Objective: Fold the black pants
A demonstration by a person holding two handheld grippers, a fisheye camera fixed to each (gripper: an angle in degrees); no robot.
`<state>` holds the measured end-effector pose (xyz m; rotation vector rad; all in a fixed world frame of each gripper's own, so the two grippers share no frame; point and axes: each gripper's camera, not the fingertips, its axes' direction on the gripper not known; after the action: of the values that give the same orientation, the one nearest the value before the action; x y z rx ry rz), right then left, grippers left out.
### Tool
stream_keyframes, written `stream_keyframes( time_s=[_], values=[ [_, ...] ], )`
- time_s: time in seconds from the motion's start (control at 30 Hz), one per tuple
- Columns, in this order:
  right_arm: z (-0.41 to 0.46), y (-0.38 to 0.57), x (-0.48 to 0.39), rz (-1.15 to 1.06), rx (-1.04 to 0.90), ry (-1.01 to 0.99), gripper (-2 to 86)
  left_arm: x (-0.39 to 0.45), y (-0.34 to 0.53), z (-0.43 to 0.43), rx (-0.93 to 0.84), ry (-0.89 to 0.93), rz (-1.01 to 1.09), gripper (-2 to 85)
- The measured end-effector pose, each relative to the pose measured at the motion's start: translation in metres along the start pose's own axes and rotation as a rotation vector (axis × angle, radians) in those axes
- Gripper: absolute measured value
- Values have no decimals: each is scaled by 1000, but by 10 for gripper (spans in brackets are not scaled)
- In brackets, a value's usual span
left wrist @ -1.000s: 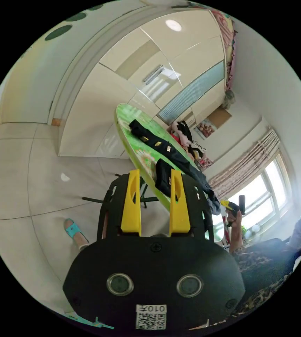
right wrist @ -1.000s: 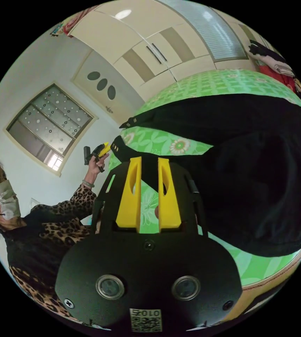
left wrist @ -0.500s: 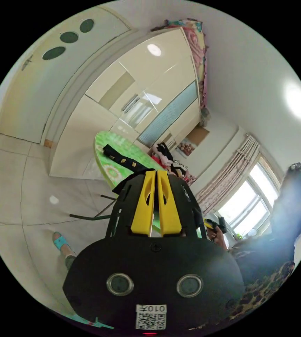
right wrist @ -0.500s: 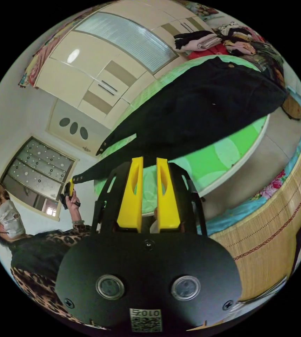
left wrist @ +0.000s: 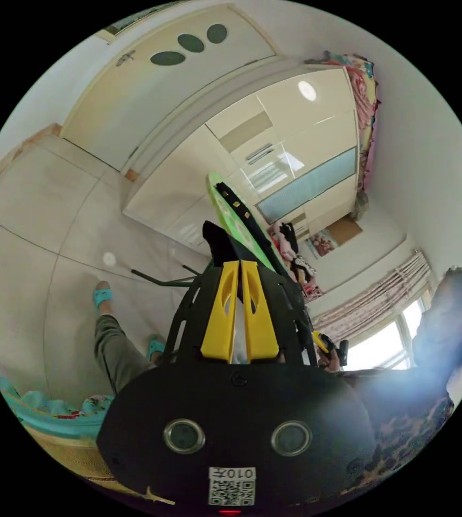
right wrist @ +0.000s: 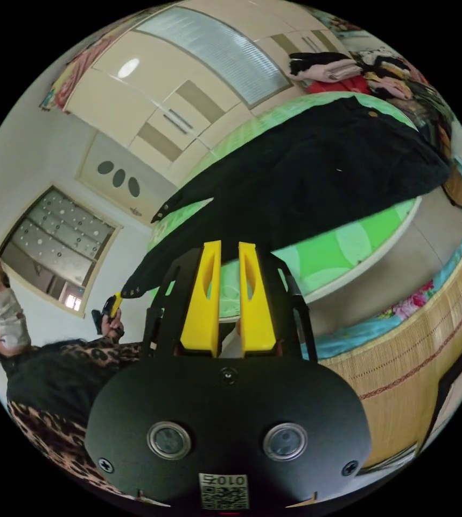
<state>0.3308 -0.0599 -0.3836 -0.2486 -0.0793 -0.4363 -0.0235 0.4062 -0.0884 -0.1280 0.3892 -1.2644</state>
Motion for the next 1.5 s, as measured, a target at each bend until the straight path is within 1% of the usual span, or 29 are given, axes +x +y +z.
stream_keyframes(
  time_s=[0.03,0.1,0.13,0.2,0.23,0.33,0.43,0.47,0.5,0.57,0.67,0.73,0.77,0.83,0.87,0.9,0.93,1.0,1.07,1.1,1.17,1.27,1.37,1.43,1.5],
  values=[
    [-3,-4,-3,-16,-14,2,67,-15,1,4,-13,45,-44,-2],
    [-17,-19,-12,-30,-36,112,58,-36,4,5,2,74,-112,-2],
    [-22,-22,-14,-20,-26,149,53,-44,8,-2,57,77,-144,-2],
    [-47,-35,-19,-11,10,251,37,-48,11,-12,114,107,-147,-1],
    [-52,-39,-19,-7,9,266,35,-48,11,-15,125,118,-153,-1],
    [-73,-58,-25,-52,-30,280,29,-32,5,-12,94,142,-88,-1],
    [-84,-72,-34,-72,-157,459,25,-11,-4,3,42,141,-15,0],
    [-84,-72,-37,-94,-241,570,24,-7,-6,8,29,137,-1,0],
    [-92,-70,-41,-130,-261,632,23,0,-10,17,4,133,26,0],
    [-113,-71,-42,-129,-269,653,23,10,-18,33,-39,136,60,0],
    [-154,-80,-32,-103,-296,606,23,30,-36,64,-114,143,128,0],
    [-181,-88,-22,-83,-276,570,23,53,-52,88,-158,150,190,0],
    [-202,-93,-15,-60,-234,546,23,60,-57,94,-174,154,207,0],
    [-241,-108,-8,-34,-120,451,24,92,-79,124,-238,147,307,-1],
    [-264,-124,-11,-77,-55,365,24,99,-84,131,-250,132,325,-1],
    [-277,-145,-18,-138,-40,286,25,114,-95,147,-270,93,362,-1],
    [-280,-158,-21,-160,-50,261,25,131,-106,163,-287,61,420,-1],
    [-273,-217,-43,-243,-131,235,29,149,-121,185,-302,-1,478,-1],
    [-260,-260,-65,-323,-191,205,36,156,-136,199,-292,-69,480,-1],
    [-249,-286,-81,-391,-233,184,44,154,-147,202,-256,-115,453,-1],
    [-232,-326,-100,-447,-306,146,63,144,-166,203,-224,-128,392,-1],
    [-200,-388,-122,-457,-433,55,79,120,-203,199,-189,-193,318,0],
    [-160,-436,-145,-461,-506,-51,88,87,-240,199,-167,-145,185,1],
    [-135,-458,-159,-447,-559,-54,91,72,-268,206,-174,-105,124,2],
    [-113,-477,-179,-482,-573,30,93,69,-285,213,-197,-124,115,2]
  ],
)
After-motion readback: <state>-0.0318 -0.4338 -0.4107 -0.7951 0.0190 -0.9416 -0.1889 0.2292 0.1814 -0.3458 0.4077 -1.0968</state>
